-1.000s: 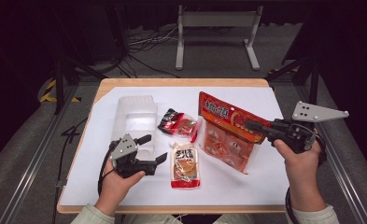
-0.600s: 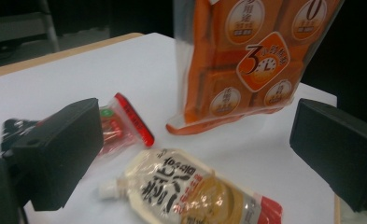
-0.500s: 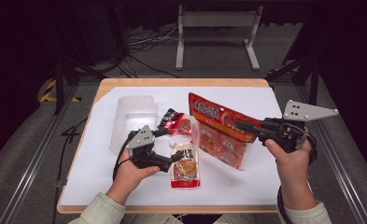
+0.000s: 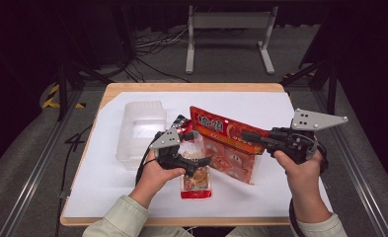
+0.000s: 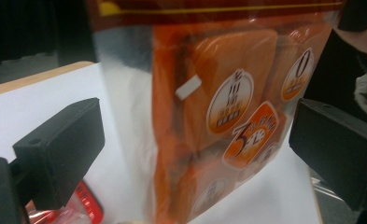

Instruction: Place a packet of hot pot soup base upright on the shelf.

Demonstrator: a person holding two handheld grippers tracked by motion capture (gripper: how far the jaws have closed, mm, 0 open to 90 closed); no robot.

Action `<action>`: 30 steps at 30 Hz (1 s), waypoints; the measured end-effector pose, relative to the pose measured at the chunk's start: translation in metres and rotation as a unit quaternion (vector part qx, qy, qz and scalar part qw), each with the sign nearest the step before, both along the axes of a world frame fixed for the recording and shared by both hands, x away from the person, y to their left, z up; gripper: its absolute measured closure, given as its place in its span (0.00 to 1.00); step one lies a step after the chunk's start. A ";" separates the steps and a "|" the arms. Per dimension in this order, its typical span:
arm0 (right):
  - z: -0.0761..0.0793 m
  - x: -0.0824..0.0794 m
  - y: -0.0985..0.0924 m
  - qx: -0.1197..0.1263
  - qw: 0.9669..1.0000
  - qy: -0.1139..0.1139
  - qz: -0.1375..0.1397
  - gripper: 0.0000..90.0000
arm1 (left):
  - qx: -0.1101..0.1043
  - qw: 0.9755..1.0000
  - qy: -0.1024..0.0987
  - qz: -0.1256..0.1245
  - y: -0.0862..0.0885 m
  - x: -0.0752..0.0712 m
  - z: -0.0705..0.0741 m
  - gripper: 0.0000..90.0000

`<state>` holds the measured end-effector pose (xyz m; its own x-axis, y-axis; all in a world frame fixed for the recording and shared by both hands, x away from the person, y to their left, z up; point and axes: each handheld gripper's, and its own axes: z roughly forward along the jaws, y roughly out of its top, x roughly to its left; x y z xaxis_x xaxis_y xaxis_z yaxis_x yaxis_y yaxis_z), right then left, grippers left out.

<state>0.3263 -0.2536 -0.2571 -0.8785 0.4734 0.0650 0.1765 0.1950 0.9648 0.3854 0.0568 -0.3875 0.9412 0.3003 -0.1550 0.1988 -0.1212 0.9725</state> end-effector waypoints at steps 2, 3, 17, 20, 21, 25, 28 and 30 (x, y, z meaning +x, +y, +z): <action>0.000 -0.001 0.002 -0.002 1.000 -0.003 0.001 1.00 | 0.000 1.000 0.004 -0.005 -0.005 0.002 -0.003 0.05; 0.000 -0.001 0.002 -0.002 1.000 -0.003 0.001 1.00 | 0.000 1.000 0.004 -0.005 -0.005 0.002 -0.003 0.06; -0.005 0.001 0.002 0.025 1.000 -0.009 0.013 1.00 | -0.045 0.997 -0.010 -0.066 -0.024 0.002 -0.008 0.19; -0.006 0.001 0.003 0.030 0.999 -0.008 0.015 1.00 | -0.034 0.997 -0.008 -0.065 -0.028 0.000 -0.009 0.23; -0.006 0.001 0.003 0.031 0.999 -0.011 0.014 1.00 | -0.032 0.997 -0.005 -0.064 -0.030 0.000 -0.010 0.24; -0.008 0.001 0.005 0.040 0.999 -0.017 0.014 1.00 | -0.018 0.998 0.001 -0.064 -0.033 -0.002 -0.011 0.34; -0.008 0.000 0.004 0.043 0.999 -0.019 0.014 1.00 | -0.017 0.997 0.006 -0.071 -0.032 -0.003 -0.010 0.44; -0.007 0.000 0.003 0.049 0.998 -0.021 0.013 1.00 | -0.009 0.997 -0.005 -0.074 -0.031 -0.005 -0.008 0.51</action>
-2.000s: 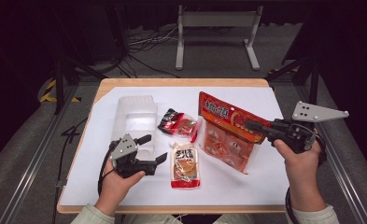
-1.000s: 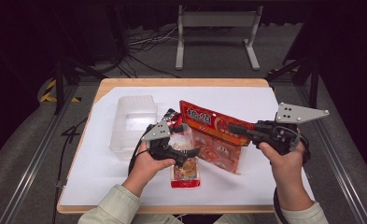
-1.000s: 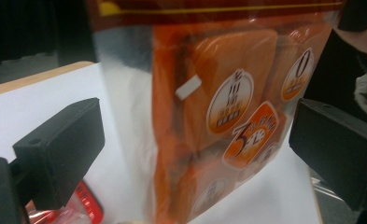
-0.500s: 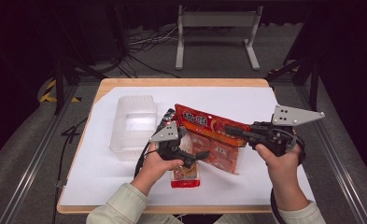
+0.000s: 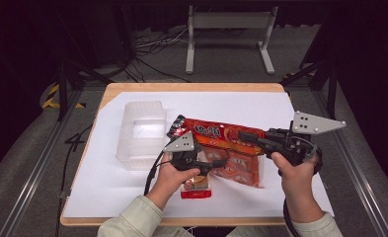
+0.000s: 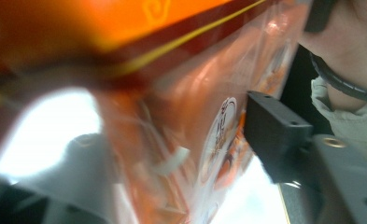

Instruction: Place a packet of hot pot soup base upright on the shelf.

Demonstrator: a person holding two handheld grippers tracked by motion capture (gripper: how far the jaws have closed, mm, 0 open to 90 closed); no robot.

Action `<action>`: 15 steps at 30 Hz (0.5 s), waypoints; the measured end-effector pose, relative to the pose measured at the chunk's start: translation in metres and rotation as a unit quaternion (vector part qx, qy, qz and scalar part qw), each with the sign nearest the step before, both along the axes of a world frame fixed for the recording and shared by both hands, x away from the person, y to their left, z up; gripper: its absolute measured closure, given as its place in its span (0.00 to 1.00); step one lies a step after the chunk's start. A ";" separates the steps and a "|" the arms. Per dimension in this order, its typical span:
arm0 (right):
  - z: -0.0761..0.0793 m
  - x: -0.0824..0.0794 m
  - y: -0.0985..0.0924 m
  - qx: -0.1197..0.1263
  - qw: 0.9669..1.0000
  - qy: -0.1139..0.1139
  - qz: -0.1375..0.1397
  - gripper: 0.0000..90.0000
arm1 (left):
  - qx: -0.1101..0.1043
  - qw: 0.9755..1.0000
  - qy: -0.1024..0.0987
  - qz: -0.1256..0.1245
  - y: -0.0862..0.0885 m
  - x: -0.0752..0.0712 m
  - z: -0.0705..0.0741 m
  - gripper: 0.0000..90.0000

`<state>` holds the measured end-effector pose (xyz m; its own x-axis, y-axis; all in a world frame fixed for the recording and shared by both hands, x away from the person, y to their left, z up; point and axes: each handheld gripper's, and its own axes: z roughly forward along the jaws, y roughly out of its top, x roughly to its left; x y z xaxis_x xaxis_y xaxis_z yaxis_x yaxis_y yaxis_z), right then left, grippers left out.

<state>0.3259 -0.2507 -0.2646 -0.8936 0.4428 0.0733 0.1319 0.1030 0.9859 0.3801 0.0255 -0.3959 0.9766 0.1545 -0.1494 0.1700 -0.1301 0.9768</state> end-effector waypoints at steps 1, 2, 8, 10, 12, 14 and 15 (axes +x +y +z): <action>0.000 0.000 0.000 0.001 1.000 -0.001 0.000 1.00 | 0.004 1.000 -0.007 -0.002 0.000 -0.001 0.001 0.56; 0.000 0.000 -0.001 0.001 1.000 -0.001 -0.002 1.00 | 0.007 1.000 -0.010 -0.006 0.000 -0.002 0.002 0.59; 0.001 0.001 -0.007 0.002 1.000 0.002 -0.011 1.00 | 0.022 0.999 -0.014 -0.031 0.001 -0.005 0.009 0.76; 0.000 0.002 -0.009 0.006 1.000 0.004 -0.013 1.00 | 0.028 0.999 -0.020 -0.027 0.002 -0.006 0.013 0.77; -0.001 0.003 -0.009 0.009 1.000 0.005 -0.014 1.00 | 0.032 0.999 -0.022 -0.025 0.003 -0.007 0.015 0.78; -0.001 0.003 -0.009 0.008 1.000 0.004 -0.014 1.00 | 0.034 0.999 -0.018 -0.024 0.005 -0.007 0.015 0.78; -0.001 0.004 -0.009 0.007 1.000 0.004 -0.015 1.00 | 0.038 0.999 -0.017 -0.023 0.005 -0.007 0.016 0.78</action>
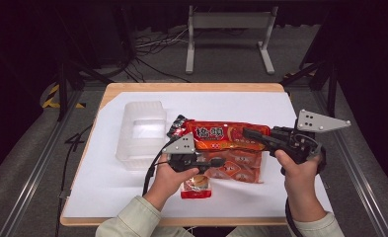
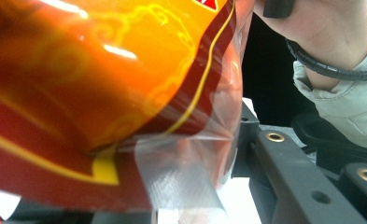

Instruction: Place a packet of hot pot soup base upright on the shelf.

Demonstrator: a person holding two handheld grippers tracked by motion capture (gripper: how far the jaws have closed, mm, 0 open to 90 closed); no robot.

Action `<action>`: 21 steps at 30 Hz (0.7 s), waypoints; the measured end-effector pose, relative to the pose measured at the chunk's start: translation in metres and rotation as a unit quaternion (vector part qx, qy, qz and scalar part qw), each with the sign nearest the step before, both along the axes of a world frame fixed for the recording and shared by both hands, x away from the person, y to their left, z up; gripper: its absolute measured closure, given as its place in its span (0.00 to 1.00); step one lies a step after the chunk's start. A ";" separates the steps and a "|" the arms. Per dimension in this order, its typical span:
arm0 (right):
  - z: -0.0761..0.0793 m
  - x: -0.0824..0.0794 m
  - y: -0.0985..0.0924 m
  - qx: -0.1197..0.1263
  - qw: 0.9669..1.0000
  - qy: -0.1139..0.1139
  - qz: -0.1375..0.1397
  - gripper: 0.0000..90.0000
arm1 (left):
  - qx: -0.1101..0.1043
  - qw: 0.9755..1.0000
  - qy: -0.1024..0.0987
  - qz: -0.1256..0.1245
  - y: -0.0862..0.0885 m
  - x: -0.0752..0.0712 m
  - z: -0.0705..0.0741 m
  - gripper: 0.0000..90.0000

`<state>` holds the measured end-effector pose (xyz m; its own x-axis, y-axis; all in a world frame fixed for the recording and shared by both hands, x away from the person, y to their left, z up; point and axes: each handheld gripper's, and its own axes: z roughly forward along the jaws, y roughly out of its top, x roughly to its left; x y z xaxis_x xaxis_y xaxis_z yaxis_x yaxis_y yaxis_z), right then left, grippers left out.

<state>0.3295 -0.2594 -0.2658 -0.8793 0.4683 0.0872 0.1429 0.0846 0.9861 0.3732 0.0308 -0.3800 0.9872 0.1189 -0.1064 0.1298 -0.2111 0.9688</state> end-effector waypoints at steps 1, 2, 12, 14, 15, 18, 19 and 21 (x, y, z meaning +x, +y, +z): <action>0.000 0.001 0.000 -0.002 1.000 0.000 -0.001 1.00 | 0.001 1.000 -0.001 0.003 0.001 0.000 0.000 0.78; -0.001 0.001 0.000 -0.002 1.000 0.000 -0.002 0.99 | 0.001 1.000 0.000 0.007 0.001 0.000 0.000 0.78; 0.000 0.005 -0.004 -0.001 1.000 0.001 -0.021 0.73 | 0.002 1.000 0.001 0.026 0.011 0.001 0.008 0.78; 0.000 0.006 -0.006 -0.007 1.000 0.005 -0.029 0.66 | 0.000 1.000 -0.003 0.030 0.014 0.002 0.010 0.78; 0.000 0.006 -0.008 -0.010 0.999 0.004 -0.035 0.64 | -0.002 0.999 -0.004 0.032 0.016 0.002 0.012 0.78; 0.000 0.006 -0.010 -0.016 0.999 0.003 -0.042 0.60 | 0.000 0.999 -0.014 0.045 0.024 0.004 0.018 0.78; 0.000 0.006 -0.011 -0.018 0.999 0.002 -0.045 0.58 | 0.003 0.999 -0.018 0.048 0.026 0.005 0.019 0.78; 0.000 0.007 -0.013 -0.020 0.998 0.003 -0.053 0.55 | 0.013 0.997 -0.033 0.062 0.034 0.008 0.026 0.78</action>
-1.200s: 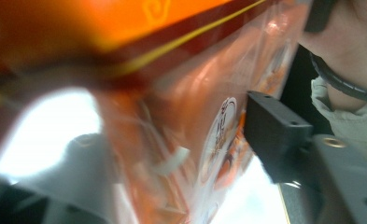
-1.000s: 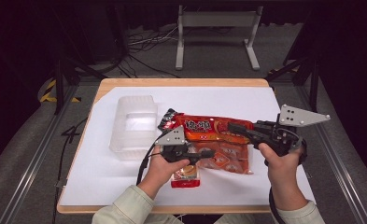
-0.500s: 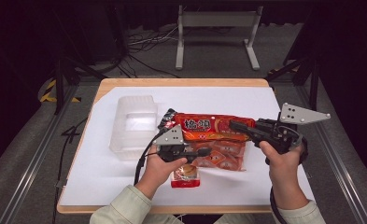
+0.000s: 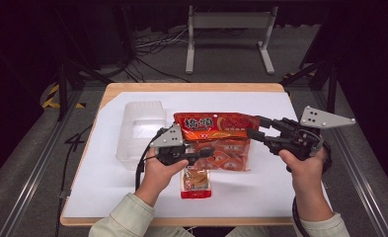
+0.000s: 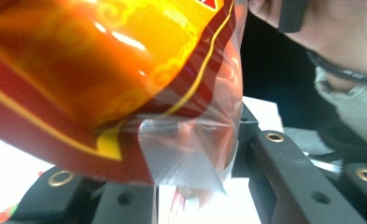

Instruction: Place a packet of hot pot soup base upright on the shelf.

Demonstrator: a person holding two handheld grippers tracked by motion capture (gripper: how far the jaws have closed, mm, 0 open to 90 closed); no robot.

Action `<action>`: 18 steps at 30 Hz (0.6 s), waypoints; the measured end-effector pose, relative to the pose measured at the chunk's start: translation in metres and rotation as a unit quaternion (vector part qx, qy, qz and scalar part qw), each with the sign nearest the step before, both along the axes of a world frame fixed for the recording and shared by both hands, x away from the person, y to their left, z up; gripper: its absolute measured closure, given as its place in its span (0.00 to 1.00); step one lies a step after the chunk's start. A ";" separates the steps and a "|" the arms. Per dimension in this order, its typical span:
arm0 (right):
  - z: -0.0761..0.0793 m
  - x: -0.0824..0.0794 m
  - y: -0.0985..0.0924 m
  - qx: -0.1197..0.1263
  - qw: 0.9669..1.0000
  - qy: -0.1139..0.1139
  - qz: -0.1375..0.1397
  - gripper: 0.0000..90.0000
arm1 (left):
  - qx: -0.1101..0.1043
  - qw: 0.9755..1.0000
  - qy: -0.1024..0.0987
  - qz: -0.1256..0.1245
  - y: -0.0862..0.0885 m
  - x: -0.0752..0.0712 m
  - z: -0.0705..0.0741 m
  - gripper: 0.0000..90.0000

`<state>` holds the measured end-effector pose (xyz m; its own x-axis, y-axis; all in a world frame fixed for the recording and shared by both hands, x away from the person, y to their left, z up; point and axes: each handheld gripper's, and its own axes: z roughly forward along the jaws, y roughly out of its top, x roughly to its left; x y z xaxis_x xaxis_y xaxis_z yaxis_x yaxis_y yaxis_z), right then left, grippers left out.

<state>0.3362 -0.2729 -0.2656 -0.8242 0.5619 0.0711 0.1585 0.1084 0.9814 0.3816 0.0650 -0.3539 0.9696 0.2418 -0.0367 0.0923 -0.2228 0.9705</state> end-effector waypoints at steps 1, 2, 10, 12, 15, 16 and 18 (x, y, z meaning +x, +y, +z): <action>-0.001 0.001 -0.002 0.000 1.000 0.003 -0.006 0.53 | 0.000 1.000 -0.002 0.003 0.003 0.002 0.002 0.78; -0.002 0.002 -0.003 0.000 1.000 0.006 -0.007 0.52 | 0.000 1.000 -0.002 0.003 0.003 0.002 0.002 0.78; -0.011 0.012 -0.012 -0.029 0.999 0.008 -0.035 0.51 | -0.010 1.000 -0.012 0.026 0.016 0.010 0.025 0.78; -0.014 0.016 -0.017 -0.035 0.998 0.006 -0.047 0.51 | -0.013 0.999 -0.014 0.034 0.018 0.013 0.030 0.78; -0.019 0.021 -0.023 -0.039 0.997 0.011 -0.059 0.52 | -0.017 0.999 -0.010 0.038 0.019 0.016 0.034 0.78; -0.021 0.023 -0.025 -0.041 0.997 0.013 -0.062 0.52 | -0.019 0.999 -0.011 0.039 0.019 0.017 0.036 0.78; -0.027 0.028 -0.029 -0.051 0.996 0.014 -0.074 0.52 | -0.021 0.999 -0.011 0.038 0.020 0.017 0.038 0.78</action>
<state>0.3642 -0.3023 -0.2923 -0.7299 0.6830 0.0292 0.2069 0.1800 0.9617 0.3989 0.0852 -0.3155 0.9492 0.3135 -0.0272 0.0861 -0.1756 0.9807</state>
